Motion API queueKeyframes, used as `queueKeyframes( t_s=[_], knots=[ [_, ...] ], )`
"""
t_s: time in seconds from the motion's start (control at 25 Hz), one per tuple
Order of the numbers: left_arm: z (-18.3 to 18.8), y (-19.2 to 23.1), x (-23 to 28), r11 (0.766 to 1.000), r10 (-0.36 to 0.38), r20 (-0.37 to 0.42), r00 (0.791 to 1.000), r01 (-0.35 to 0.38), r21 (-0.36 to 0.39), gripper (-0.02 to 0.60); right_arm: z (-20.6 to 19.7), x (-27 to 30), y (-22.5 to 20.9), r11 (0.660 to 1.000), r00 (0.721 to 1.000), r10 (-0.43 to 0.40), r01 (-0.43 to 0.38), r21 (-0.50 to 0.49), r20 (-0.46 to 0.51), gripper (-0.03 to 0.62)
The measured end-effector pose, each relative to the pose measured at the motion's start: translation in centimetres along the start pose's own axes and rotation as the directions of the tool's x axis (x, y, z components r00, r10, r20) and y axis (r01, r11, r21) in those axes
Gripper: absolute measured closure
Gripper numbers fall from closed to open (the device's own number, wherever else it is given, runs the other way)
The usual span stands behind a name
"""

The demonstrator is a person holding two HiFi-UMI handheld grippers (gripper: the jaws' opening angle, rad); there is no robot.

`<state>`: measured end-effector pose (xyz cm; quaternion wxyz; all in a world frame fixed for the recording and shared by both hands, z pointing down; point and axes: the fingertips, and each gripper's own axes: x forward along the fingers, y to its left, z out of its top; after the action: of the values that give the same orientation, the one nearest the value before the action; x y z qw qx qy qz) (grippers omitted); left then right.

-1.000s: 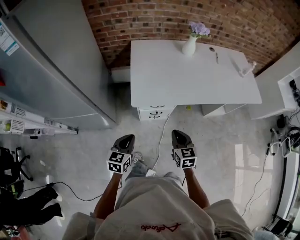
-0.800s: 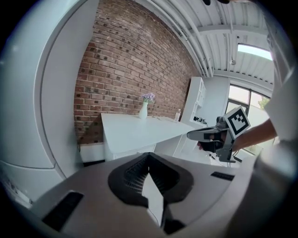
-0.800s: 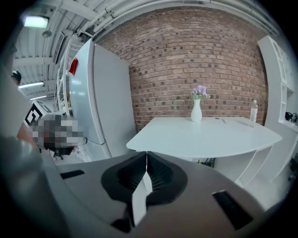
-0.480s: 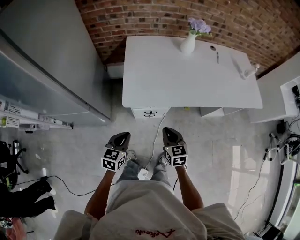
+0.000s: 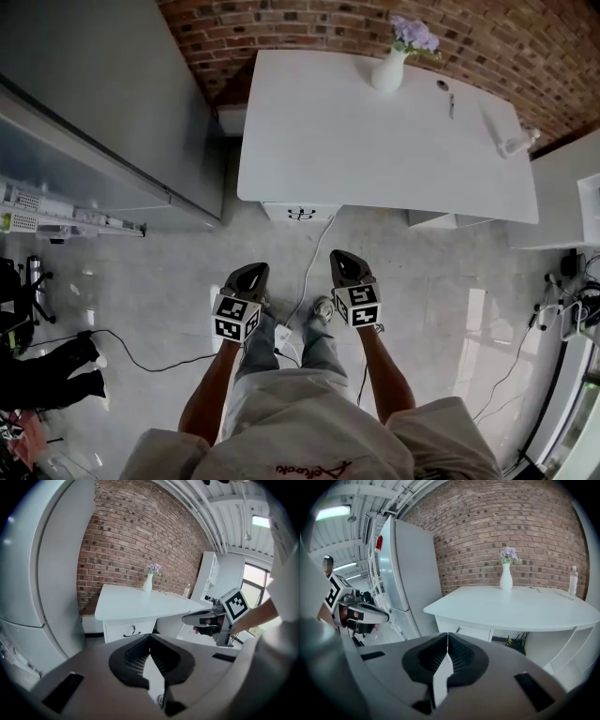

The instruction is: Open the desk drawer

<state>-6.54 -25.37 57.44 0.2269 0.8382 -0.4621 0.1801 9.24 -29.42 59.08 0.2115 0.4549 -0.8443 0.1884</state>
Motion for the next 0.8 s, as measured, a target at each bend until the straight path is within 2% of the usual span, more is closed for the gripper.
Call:
queueKeyframes(
  t_s=[0.28, 0.48, 0.8],
  knots=[
    [-4.1, 2.1, 2.4, 0.999, -0.053, -0.041, 0.998, 0.053, -0.012, 0.571, -5.5, 2.9, 1.0, 0.997, 0.996, -0.043, 0.048, 0.067, -0.076, 0.576],
    [-7.3, 3.9, 4.4, 0.998, -0.059, -0.053, 0.997, 0.059, -0.018, 0.571, -9.5, 5.7, 3.0, 0.991, 0.995, -0.032, 0.043, 0.124, -0.091, 0.576],
    [-13.3, 2.4, 6.3, 0.996, -0.074, -0.084, 0.994, 0.068, -0.065, 0.571, -16.7, 6.6, 4.2, 0.988, 0.987, 0.01, 0.015, 0.154, -0.161, 0.576]
  ],
)
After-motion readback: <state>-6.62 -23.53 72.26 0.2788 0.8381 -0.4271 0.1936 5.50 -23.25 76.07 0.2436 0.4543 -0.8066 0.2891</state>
